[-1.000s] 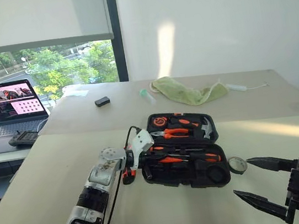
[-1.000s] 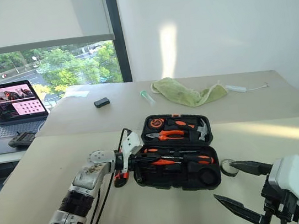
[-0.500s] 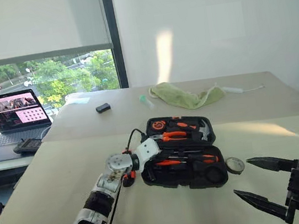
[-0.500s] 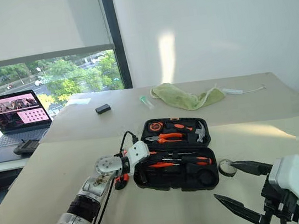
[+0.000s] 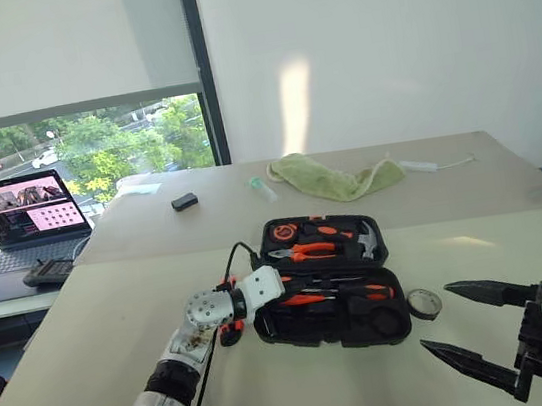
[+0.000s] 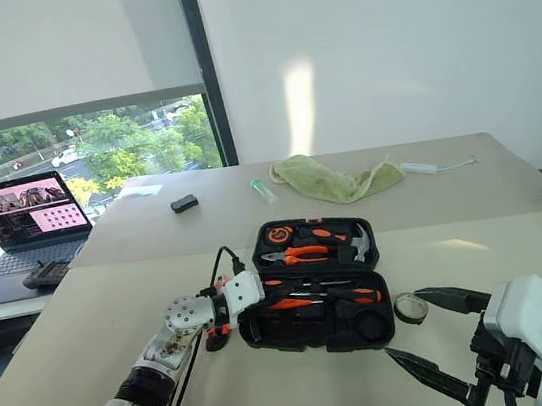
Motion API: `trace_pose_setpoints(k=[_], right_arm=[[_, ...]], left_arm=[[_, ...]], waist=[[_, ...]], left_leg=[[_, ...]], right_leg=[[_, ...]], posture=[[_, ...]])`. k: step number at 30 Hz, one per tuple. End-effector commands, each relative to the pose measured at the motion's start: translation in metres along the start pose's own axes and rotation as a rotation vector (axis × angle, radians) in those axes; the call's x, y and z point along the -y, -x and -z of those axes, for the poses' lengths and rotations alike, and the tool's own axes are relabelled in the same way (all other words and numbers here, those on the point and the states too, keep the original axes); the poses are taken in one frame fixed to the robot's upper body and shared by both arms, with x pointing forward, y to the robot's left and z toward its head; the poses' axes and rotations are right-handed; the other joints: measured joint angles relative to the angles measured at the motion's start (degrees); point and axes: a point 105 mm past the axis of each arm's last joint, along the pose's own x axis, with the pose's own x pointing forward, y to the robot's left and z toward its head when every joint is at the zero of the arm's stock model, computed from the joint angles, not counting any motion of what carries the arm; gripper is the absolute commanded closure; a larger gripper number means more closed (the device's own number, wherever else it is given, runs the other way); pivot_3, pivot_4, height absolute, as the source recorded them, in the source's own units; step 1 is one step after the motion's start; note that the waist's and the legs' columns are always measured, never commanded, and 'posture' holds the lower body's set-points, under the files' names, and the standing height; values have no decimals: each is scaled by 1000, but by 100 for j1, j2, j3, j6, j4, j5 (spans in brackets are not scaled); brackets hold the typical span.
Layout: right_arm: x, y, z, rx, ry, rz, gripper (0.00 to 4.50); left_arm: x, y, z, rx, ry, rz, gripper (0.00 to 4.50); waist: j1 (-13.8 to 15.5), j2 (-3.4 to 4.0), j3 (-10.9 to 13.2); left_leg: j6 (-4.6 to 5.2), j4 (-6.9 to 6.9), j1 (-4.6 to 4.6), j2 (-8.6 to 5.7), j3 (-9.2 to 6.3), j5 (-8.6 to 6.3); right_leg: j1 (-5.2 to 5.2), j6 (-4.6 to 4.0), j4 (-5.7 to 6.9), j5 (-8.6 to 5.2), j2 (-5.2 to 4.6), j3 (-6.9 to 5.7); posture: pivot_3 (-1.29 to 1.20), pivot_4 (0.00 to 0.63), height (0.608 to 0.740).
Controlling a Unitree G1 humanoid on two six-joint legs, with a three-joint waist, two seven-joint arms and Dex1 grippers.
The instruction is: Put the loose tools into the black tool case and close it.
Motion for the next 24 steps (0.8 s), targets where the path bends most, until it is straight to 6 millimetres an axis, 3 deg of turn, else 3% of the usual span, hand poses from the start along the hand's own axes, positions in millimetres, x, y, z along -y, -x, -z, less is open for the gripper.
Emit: trace_pose_setpoints(k=[1, 7, 12, 20, 24], right_arm=[[-2, -2, -6, 16, 21, -11, 0], [0, -3, -6, 20, 27, -16, 0], [1, -6, -5, 24, 28, -20, 0], [4, -9, -5, 27, 35, -30, 0], [6, -9, -5, 26, 40, -35, 0]], left_arm=[[36, 14, 44, -153, 104, 113, 4460], [18, 31, 41, -166, 65, 77, 4460], [17, 44, 38, -155, -10, 77, 4460], [5, 40, -14, 101, 177, 39, 4460], [-8, 44, -35, 155, 406, 41, 4460]], waist=[[-38, -1, 0], [-123, -7, 4], [-207, -14, 8], [-171, -16, 38], [-123, -46, 59]], left_leg=[[0, -4, 4, 1, 0, 0], [-4, -15, 18, 11, 2, -1], [-27, -17, 25, 37, 3, -11], [-77, -19, 29, 88, 14, -38], [-78, -10, -20, 85, 11, -40]], right_leg=[[2, -1, 0, -2, 1, 0], [1, 18, 5, -26, 14, 3], [-1, 5, 7, -32, 41, 12], [-17, -68, 19, -48, 89, 53], [-48, -58, 14, -52, 128, 50]], posture=[[0, 150, 740], [0, 150, 740], [0, 150, 740], [0, 150, 740], [0, 150, 740]])
